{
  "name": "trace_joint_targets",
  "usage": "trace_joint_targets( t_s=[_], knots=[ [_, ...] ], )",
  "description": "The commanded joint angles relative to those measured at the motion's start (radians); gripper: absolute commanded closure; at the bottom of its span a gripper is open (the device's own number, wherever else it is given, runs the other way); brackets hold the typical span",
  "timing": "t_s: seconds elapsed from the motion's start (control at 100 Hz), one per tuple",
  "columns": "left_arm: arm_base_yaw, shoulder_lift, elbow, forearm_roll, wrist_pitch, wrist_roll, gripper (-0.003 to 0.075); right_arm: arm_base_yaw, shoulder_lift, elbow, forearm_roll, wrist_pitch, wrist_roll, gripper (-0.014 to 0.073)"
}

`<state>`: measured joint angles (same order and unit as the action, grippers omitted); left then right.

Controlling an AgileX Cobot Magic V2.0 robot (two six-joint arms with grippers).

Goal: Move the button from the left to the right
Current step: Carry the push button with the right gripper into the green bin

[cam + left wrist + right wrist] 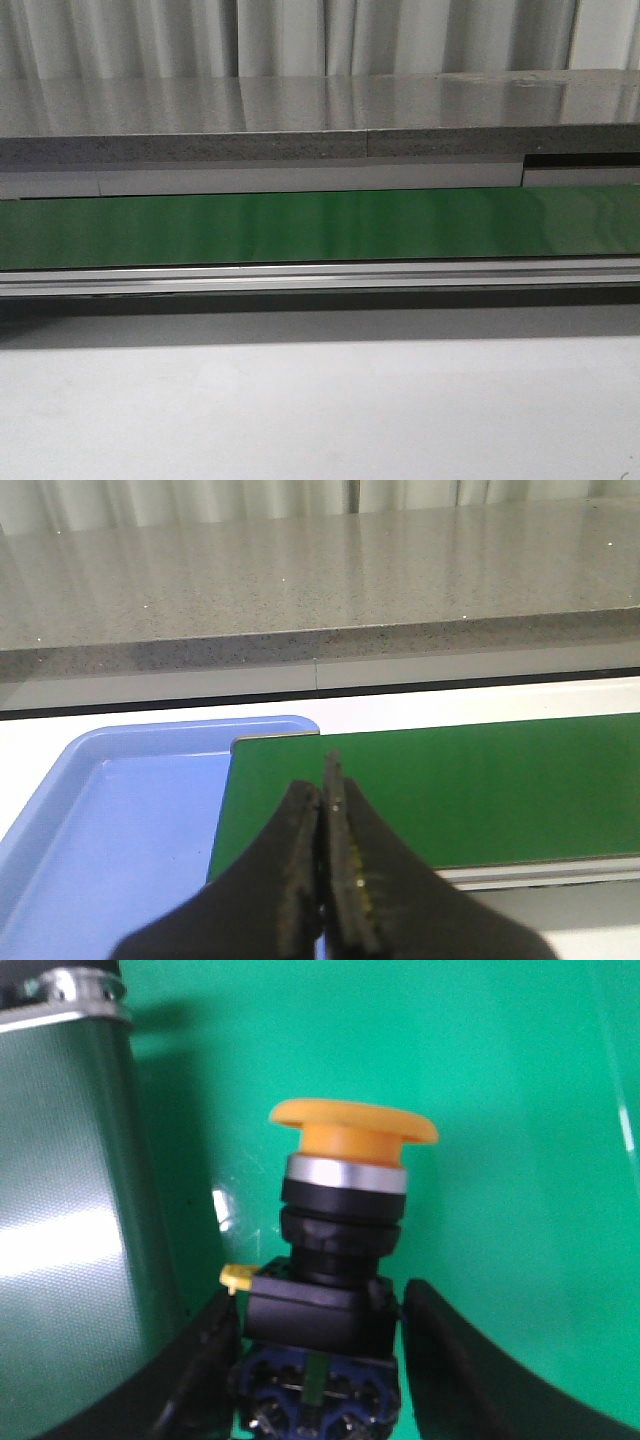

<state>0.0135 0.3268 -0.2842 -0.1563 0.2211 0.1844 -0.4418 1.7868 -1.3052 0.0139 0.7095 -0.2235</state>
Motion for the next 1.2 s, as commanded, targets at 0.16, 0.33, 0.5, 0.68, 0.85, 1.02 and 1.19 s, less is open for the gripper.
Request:
trace_joint_targets(
  t_s=[0.16, 0.33, 0.5, 0.68, 0.85, 1.02, 1.19],
  knots=[
    [-0.007, 0.007, -0.028, -0.011, -0.079, -0.006, 0.0741, -0.006, 0.042, -0.033, 0.005, -0.039, -0.023, 0.0391],
    [-0.007, 0.007, -0.028, -0.011, -0.079, -0.006, 0.0741, -0.006, 0.055, -0.033, 0.021, -0.044, -0.023, 0.0389],
    [-0.007, 0.007, -0.028, -0.011, -0.079, -0.006, 0.0741, -0.006, 0.055, -0.033, 0.027, -0.046, -0.023, 0.0385],
    [-0.007, 0.007, -0.028, -0.011, -0.079, -0.006, 0.0741, -0.006, 0.055, -0.033, 0.051, -0.046, -0.023, 0.0237],
    [-0.007, 0.007, -0.028, -0.011, -0.079, -0.006, 0.0741, -0.006, 0.055, -0.033, 0.052, -0.046, -0.023, 0.0131],
    [-0.007, 0.007, -0.028, -0.011, -0.079, -0.006, 0.0741, -0.006, 0.054, -0.033, 0.051, -0.048, -0.022, 0.0131],
    [-0.007, 0.007, -0.028, -0.011, -0.079, -0.006, 0.0741, -0.006, 0.011, -0.033, 0.052, -0.073, -0.022, 0.0131]
  ],
)
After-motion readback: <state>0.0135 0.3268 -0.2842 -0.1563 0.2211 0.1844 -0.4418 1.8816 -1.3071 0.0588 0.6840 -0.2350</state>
